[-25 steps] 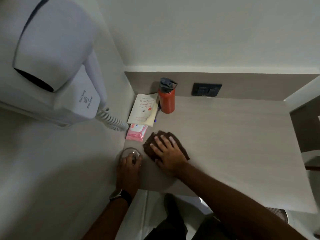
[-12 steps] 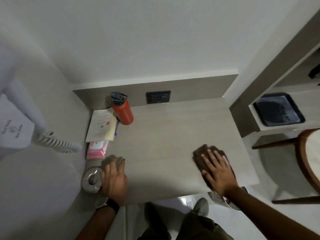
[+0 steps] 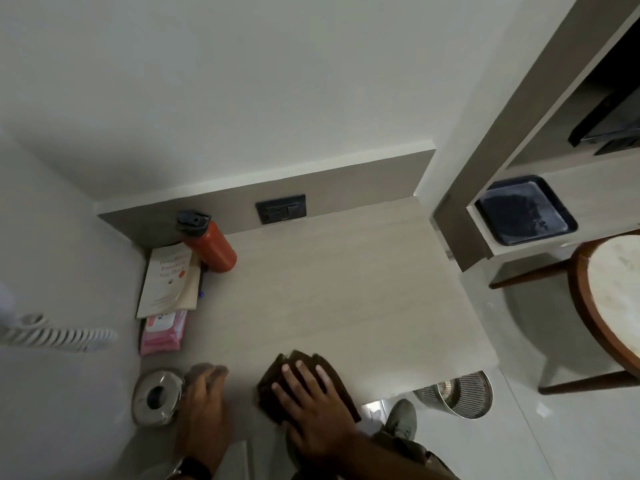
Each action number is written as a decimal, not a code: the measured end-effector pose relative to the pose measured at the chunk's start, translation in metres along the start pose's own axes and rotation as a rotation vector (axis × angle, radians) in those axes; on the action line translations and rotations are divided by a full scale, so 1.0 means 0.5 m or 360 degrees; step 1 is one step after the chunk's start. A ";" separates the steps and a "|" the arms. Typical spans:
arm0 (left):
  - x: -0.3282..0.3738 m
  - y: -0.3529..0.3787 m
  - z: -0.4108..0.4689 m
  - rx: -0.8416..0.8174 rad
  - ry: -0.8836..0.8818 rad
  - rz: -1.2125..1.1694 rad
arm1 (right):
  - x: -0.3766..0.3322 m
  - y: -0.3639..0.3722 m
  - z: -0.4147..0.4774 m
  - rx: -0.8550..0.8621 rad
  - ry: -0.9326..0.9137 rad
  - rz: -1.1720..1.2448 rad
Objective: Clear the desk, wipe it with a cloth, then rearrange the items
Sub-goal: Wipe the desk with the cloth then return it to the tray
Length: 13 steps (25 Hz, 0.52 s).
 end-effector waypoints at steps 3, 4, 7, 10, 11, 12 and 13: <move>-0.011 0.023 -0.001 -0.0069 -0.0087 -0.0047 | 0.022 -0.013 0.038 -0.0137 -0.0278 -0.0005; 0.003 0.028 0.004 -0.0077 -0.0097 -0.0062 | 0.039 -0.026 0.054 -0.0155 -0.0342 0.0004; 0.079 0.035 0.045 -0.0093 -0.0060 -0.0138 | 0.133 -0.111 0.154 -0.0032 -0.0233 -0.0001; 0.157 0.038 0.109 -0.0107 -0.0091 -0.0203 | 0.300 -0.248 0.261 0.0126 0.0171 -0.0036; 0.186 0.041 0.130 -0.0109 -0.0084 -0.0211 | 0.373 -0.290 0.282 0.0164 0.0303 -0.0025; 0.218 0.045 0.150 -0.0102 -0.0051 -0.0216 | 0.450 -0.328 0.293 0.0209 0.0443 -0.0017; 0.252 0.048 0.170 -0.0084 -0.0006 -0.0220 | 0.526 -0.359 0.293 0.0250 0.0582 -0.0017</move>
Point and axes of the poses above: each hand's wrist, its own z-axis towards the middle knuckle, its own y-axis out of the palm, x = y × z, the point moved 8 cm from there along z, towards the middle knuckle
